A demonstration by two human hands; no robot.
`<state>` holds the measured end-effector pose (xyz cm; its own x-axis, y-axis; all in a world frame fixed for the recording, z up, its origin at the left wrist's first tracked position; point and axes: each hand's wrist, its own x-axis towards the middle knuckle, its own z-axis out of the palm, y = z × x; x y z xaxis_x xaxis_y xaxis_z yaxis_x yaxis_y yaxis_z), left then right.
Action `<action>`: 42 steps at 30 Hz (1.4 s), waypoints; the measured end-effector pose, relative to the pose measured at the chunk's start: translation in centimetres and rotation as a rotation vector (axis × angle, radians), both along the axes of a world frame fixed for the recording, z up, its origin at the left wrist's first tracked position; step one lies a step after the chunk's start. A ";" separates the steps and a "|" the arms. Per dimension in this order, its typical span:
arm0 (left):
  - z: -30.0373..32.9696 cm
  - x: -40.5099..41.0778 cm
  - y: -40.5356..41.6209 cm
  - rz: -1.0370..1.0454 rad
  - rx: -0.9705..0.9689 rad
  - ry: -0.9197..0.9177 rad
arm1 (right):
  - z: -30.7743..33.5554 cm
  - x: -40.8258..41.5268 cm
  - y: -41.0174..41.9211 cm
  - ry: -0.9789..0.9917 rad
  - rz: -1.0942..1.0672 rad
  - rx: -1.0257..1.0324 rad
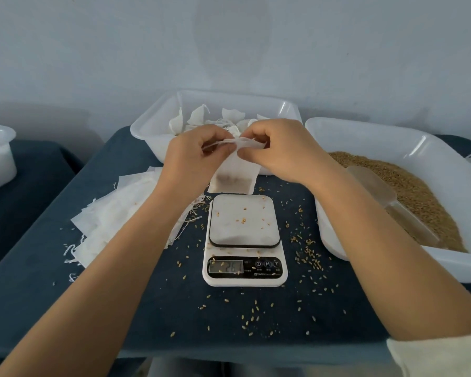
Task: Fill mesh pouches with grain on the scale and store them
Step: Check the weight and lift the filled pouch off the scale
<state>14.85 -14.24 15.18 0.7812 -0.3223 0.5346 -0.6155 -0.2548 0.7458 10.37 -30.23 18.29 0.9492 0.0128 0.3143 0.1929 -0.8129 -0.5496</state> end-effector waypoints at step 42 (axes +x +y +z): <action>-12.5 7.9 -0.3 0.326 0.256 0.344 | -2.6 26.6 -15.1 0.164 -0.435 -0.284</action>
